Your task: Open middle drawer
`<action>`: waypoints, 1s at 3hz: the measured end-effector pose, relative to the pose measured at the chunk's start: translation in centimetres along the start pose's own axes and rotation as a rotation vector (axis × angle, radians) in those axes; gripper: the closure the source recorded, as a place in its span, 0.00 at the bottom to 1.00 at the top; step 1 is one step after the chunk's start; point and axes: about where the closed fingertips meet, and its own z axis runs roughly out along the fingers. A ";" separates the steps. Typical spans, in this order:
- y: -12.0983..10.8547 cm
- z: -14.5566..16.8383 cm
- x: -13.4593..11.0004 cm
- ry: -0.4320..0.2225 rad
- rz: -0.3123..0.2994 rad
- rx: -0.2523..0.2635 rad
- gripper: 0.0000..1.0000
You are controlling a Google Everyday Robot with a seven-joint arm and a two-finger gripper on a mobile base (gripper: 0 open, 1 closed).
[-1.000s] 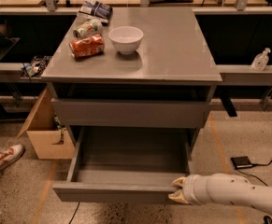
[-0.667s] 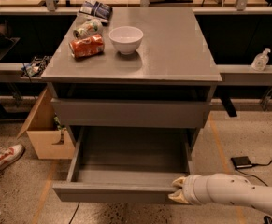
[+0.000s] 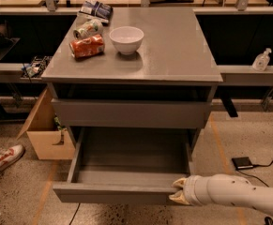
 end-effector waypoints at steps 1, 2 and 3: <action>0.0 0.0 0.0 0.000 0.000 0.000 1.00; 0.0 0.0 0.0 0.000 0.000 0.000 1.00; 0.0 0.0 0.0 0.000 0.000 0.000 0.83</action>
Offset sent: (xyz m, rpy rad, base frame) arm -0.2124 -0.0308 -0.0216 0.0881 0.0481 -0.1736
